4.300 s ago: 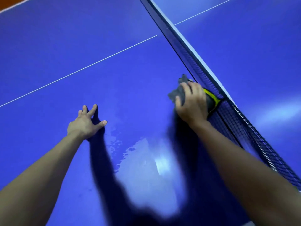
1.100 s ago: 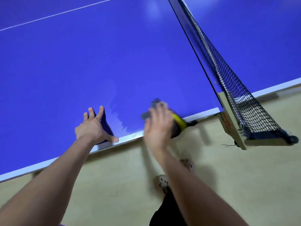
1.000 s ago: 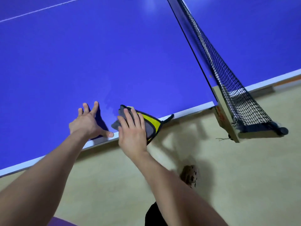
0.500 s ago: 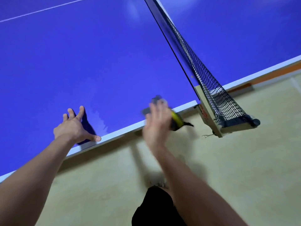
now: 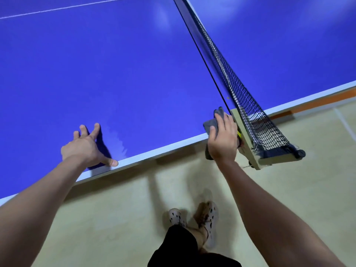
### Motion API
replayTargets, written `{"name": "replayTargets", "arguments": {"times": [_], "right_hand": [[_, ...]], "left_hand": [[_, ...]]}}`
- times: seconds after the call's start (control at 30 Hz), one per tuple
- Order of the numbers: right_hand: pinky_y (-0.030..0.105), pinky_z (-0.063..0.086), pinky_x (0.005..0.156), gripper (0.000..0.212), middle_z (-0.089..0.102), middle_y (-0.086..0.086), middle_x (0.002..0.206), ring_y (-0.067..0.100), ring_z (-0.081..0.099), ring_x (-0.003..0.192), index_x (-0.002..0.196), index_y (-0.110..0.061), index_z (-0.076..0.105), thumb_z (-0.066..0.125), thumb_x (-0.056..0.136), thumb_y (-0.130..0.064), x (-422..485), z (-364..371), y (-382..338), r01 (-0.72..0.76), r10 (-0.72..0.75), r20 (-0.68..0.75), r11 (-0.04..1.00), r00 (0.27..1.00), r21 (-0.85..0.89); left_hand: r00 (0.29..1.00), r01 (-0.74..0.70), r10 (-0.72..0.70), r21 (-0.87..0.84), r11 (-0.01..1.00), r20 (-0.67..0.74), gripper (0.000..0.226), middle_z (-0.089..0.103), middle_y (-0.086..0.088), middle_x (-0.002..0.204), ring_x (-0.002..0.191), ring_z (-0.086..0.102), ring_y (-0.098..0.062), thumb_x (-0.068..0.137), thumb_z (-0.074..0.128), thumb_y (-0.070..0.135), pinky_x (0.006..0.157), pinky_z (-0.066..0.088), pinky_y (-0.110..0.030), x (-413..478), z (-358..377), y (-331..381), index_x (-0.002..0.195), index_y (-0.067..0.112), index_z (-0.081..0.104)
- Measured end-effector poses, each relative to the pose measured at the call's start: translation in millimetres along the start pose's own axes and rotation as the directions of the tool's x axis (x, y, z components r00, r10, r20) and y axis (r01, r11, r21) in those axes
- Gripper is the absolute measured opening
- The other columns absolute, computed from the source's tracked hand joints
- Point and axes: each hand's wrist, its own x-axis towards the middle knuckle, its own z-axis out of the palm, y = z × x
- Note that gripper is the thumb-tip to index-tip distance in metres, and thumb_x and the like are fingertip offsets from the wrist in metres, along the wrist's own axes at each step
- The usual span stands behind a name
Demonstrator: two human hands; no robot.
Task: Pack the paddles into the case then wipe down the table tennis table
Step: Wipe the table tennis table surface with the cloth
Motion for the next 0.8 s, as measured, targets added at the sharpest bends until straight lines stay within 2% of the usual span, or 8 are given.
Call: {"name": "replayTargets", "arguments": {"times": [0.07, 0.1, 0.2, 0.27, 0.37, 0.43, 0.57, 0.8], "right_hand": [[0.057, 0.021, 0.133, 0.051, 0.041, 0.013, 0.172, 0.034, 0.028, 0.163, 0.160, -0.015, 0.052, 0.047, 0.110, -0.028, -15.5, 23.8, -41.6, -0.109, 0.108, -0.090, 0.994, 0.990, -0.011], [0.057, 0.020, 0.134, 0.051, 0.042, 0.015, 0.171, 0.036, 0.029, 0.163, 0.160, -0.014, 0.052, 0.048, 0.111, -0.027, -30.3, 35.5, -66.3, -0.063, 0.061, -0.087, 0.998, 0.994, -0.021], [0.053, 0.023, 0.133, 0.054, 0.038, 0.015, 0.173, 0.036, 0.029, 0.164, 0.165, -0.017, 0.046, 0.044, 0.113, -0.030, -75.0, 49.1, -100.8, 0.295, -0.288, 0.103, 0.953, 0.952, -0.070], [0.052, 0.025, 0.133, 0.056, 0.037, 0.014, 0.174, 0.034, 0.030, 0.163, 0.167, -0.017, 0.041, 0.040, 0.113, -0.033, -61.2, 40.5, -77.1, 0.364, -0.350, 0.127, 0.926, 0.928, -0.105], [0.052, 0.019, 0.135, 0.058, 0.033, 0.017, 0.175, 0.036, 0.026, 0.165, 0.170, -0.015, 0.033, 0.038, 0.116, -0.033, -8.2, 21.6, -29.2, 0.101, -0.095, 0.043, 0.979, 0.995, -0.178], [0.052, 0.014, 0.136, 0.059, 0.027, 0.022, 0.176, 0.038, 0.019, 0.166, 0.172, -0.011, 0.027, 0.037, 0.117, -0.031, 32.4, 22.7, -21.1, 0.010, -0.003, 0.033, 0.976, 0.999, -0.216], [0.052, 0.008, 0.137, 0.062, 0.020, 0.029, 0.176, 0.043, 0.011, 0.167, 0.172, -0.005, 0.021, 0.034, 0.117, -0.031, 68.8, 36.9, -45.6, -0.032, 0.047, 0.063, 0.975, 0.997, -0.220], [0.055, 0.017, 0.136, 0.065, 0.032, 0.035, 0.169, 0.047, 0.025, 0.162, 0.169, 0.001, 0.025, 0.036, 0.115, -0.033, -9.6, 14.6, -3.2, -0.025, 0.025, -0.004, 0.948, 1.000, -0.318]], "left_hand": [[1.000, 0.004, -0.004, 0.004, 1.000, -0.015, 0.173, 0.000, 0.006, 0.174, 0.162, 0.011, -0.022, 0.032, 0.085, 0.094, 0.075, 0.048, -0.043, -1.2, 0.3, 0.3, 0.164, 0.048, -0.017], [1.000, 0.006, -0.006, 0.002, 1.000, -0.027, 0.172, 0.000, 0.006, 0.174, 0.162, 0.011, -0.022, 0.032, 0.085, 0.095, 0.074, 0.047, -0.043, -1.5, 1.0, -0.6, 0.164, 0.049, -0.017], [0.999, -0.006, 0.006, -0.017, 1.000, -0.041, 0.171, -0.003, 0.010, 0.175, 0.165, 0.004, -0.018, 0.029, 0.080, 0.099, 0.073, 0.047, -0.042, -2.6, 5.2, -4.9, 0.163, 0.053, -0.017], [0.999, -0.023, 0.022, -0.026, 0.999, -0.045, 0.171, -0.005, 0.012, 0.176, 0.165, 0.002, -0.016, 0.028, 0.078, 0.101, 0.074, 0.047, -0.042, -3.0, 5.5, -6.2, 0.162, 0.054, -0.017], [0.999, -0.023, 0.021, -0.025, 0.999, -0.049, 0.171, -0.005, 0.012, 0.175, 0.165, 0.003, -0.016, 0.028, 0.078, 0.100, 0.072, 0.047, -0.041, -1.5, 6.1, -7.3, 0.162, 0.053, -0.017], [0.999, -0.023, 0.022, -0.021, 1.000, -0.050, 0.172, -0.002, 0.010, 0.174, 0.163, 0.006, -0.017, 0.027, 0.079, 0.100, 0.068, 0.046, -0.039, -0.8, 5.6, -6.8, 0.162, 0.053, -0.016], [0.999, -0.021, 0.021, -0.008, 1.000, -0.048, 0.172, -0.002, 0.010, 0.174, 0.163, 0.006, -0.017, 0.027, 0.079, 0.100, 0.069, 0.048, -0.039, -0.4, 7.2, -7.3, 0.162, 0.052, -0.016], [0.999, -0.021, 0.021, -0.004, 1.000, -0.046, 0.172, 0.000, 0.009, 0.173, 0.161, 0.008, -0.017, 0.028, 0.079, 0.100, 0.065, 0.046, -0.037, -0.7, 5.5, -5.7, 0.163, 0.050, -0.017]]}}
